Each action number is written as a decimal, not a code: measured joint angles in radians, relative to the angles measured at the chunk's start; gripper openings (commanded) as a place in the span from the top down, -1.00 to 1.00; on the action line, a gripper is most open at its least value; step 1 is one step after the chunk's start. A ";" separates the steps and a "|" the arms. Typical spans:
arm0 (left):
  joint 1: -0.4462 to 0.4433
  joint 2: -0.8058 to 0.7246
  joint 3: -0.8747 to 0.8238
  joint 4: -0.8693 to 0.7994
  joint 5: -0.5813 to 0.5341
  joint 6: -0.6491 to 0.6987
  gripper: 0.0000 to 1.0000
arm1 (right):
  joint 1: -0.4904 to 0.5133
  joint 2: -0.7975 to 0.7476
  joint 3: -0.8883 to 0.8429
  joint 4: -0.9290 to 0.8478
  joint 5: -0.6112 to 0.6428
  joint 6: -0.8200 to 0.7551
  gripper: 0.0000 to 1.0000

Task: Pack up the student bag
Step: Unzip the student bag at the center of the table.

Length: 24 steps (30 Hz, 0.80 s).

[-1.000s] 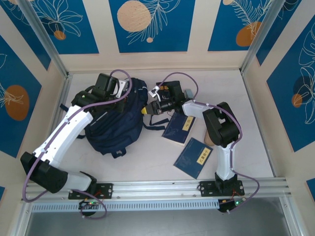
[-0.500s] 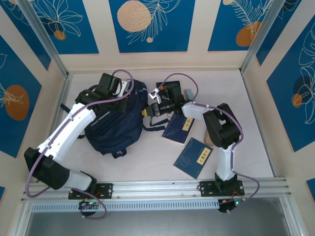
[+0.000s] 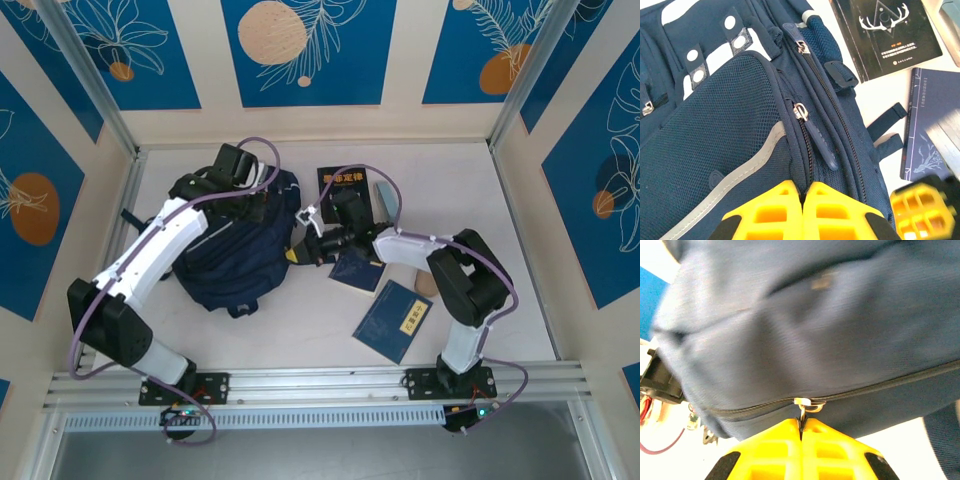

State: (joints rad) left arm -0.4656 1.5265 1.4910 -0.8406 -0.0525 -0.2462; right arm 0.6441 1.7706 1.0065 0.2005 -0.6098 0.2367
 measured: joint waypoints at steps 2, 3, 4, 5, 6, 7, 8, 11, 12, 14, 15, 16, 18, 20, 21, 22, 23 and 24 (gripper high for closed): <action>0.000 0.018 0.000 0.006 0.000 -0.017 1.00 | 0.025 -0.036 -0.043 0.027 0.027 -0.002 1.00; 0.000 0.026 0.000 0.011 0.001 -0.024 1.00 | 0.035 -0.047 -0.056 0.036 0.036 -0.003 1.00; 0.000 0.033 0.000 0.016 0.002 -0.035 1.00 | 0.046 -0.056 -0.067 0.046 0.046 -0.003 1.00; 0.000 0.041 0.000 0.022 0.005 -0.043 1.00 | 0.056 -0.060 -0.074 0.054 0.055 -0.002 1.00; 0.000 0.047 0.000 0.026 0.008 -0.049 1.00 | 0.064 -0.060 -0.074 0.058 0.062 -0.002 1.00; 0.000 0.053 0.000 0.034 0.013 -0.060 1.00 | 0.072 -0.060 -0.076 0.068 0.070 -0.002 1.00; 0.000 0.058 0.000 0.041 0.018 -0.067 1.00 | 0.077 -0.060 -0.080 0.077 0.077 0.000 1.00; 0.000 0.072 0.000 0.063 0.027 -0.083 1.00 | 0.082 -0.060 -0.097 0.100 0.114 0.010 0.99; 0.000 0.075 0.000 0.069 0.030 -0.086 1.00 | 0.080 -0.060 -0.102 0.103 0.127 0.015 0.93; 0.000 0.082 0.000 0.079 0.037 -0.089 1.00 | 0.076 -0.056 -0.106 0.106 0.151 0.023 0.74; 0.000 0.085 0.000 0.082 0.039 -0.089 1.00 | 0.074 -0.051 -0.106 0.108 0.164 0.027 0.67; 0.000 0.085 0.000 0.086 0.042 -0.089 1.00 | 0.074 -0.044 -0.106 0.112 0.173 0.030 0.59; 0.001 0.086 0.000 0.093 0.048 -0.089 1.00 | 0.074 -0.028 -0.106 0.121 0.187 0.029 0.49; 0.001 0.086 0.000 0.098 0.054 -0.089 1.00 | 0.074 -0.008 -0.106 0.122 0.194 0.032 0.46; 0.001 0.086 0.000 0.098 0.057 -0.089 1.00 | 0.074 0.000 -0.106 0.122 0.196 0.032 0.46; 0.001 0.086 0.000 0.097 0.060 -0.089 1.00 | 0.074 0.008 -0.105 0.121 0.198 0.031 0.49; 0.001 0.085 0.000 0.097 0.061 -0.089 1.00 | 0.074 0.014 -0.105 0.122 0.201 0.031 0.53; 0.001 0.086 0.000 0.097 0.063 -0.090 1.00 | 0.074 0.018 -0.105 0.121 0.207 0.031 0.58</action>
State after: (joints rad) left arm -0.4644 1.6123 1.4910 -0.7437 0.0109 -0.3359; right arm 0.7177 1.7885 0.9012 0.3218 -0.4030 0.2676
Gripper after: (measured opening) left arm 0.039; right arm 0.247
